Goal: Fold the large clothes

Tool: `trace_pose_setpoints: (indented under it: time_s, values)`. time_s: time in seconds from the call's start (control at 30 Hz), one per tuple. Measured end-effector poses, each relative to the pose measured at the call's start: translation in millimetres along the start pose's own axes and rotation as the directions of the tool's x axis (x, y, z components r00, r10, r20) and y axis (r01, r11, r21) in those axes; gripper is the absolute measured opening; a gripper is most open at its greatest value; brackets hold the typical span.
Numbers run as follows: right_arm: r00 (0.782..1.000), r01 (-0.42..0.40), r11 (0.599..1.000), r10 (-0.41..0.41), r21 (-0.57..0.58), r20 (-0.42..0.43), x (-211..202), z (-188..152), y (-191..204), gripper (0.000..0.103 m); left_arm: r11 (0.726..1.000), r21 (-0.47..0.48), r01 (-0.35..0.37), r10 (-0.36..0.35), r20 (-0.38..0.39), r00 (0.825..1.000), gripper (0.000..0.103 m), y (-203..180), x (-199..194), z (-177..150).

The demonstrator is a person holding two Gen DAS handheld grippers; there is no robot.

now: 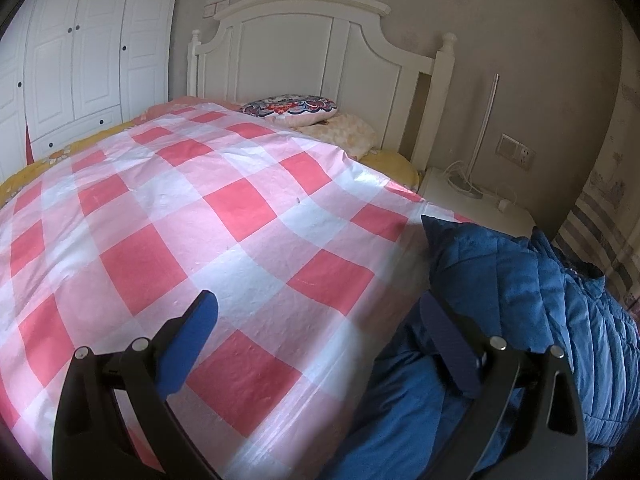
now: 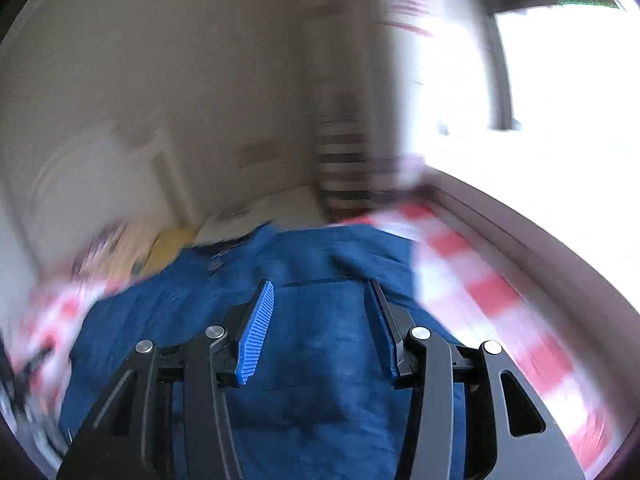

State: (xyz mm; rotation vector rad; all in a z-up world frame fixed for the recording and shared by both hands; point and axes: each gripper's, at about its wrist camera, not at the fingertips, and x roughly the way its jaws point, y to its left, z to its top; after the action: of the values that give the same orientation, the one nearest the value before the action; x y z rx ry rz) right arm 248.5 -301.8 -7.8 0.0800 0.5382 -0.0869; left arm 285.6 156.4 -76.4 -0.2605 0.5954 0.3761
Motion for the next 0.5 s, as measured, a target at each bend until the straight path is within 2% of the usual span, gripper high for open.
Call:
trace_pose_setpoints:
  time_s: [0.03,0.1,0.2,0.33,0.43,0.5]
  values:
    - [1.000,-0.010,0.998,0.008,-0.066,-0.026,8.4,-0.3,11.2,0.051,1.000,0.001,-0.001,0.001,-0.001,1.000,0.100,-0.6,-0.2,-0.2]
    - [0.994,-0.025,0.987,0.009,-0.159,-0.106,36.3,-9.2,27.8,0.052,1.000,0.000,-0.002,0.002,-0.001,1.000,0.100,-0.6,0.2,0.0]
    - [0.973,-0.007,0.988,-0.029,-0.155,-0.229,74.8,-24.7,21.3,0.053,1.000,-0.005,-0.002,0.002,0.000,1.000,0.100,-0.5,0.7,0.2]
    - [0.971,-0.051,0.993,0.024,-0.105,-0.237,87.5,-33.7,9.2,0.055,1.000,-0.005,-0.001,0.001,0.011,1.000,0.100,-0.7,-1.3,-0.2]
    - [0.966,-0.075,0.991,0.044,-0.114,-0.254,89.0,-36.5,11.8,0.065,1.000,0.020,-0.005,0.004,0.047,0.999,0.100,-6.2,-17.3,6.6]
    - [0.964,-0.075,0.988,0.037,-0.134,-0.262,87.1,-36.0,23.7,0.070,0.998,0.027,0.062,-0.064,0.106,0.992,0.100,-17.4,-46.7,21.5]
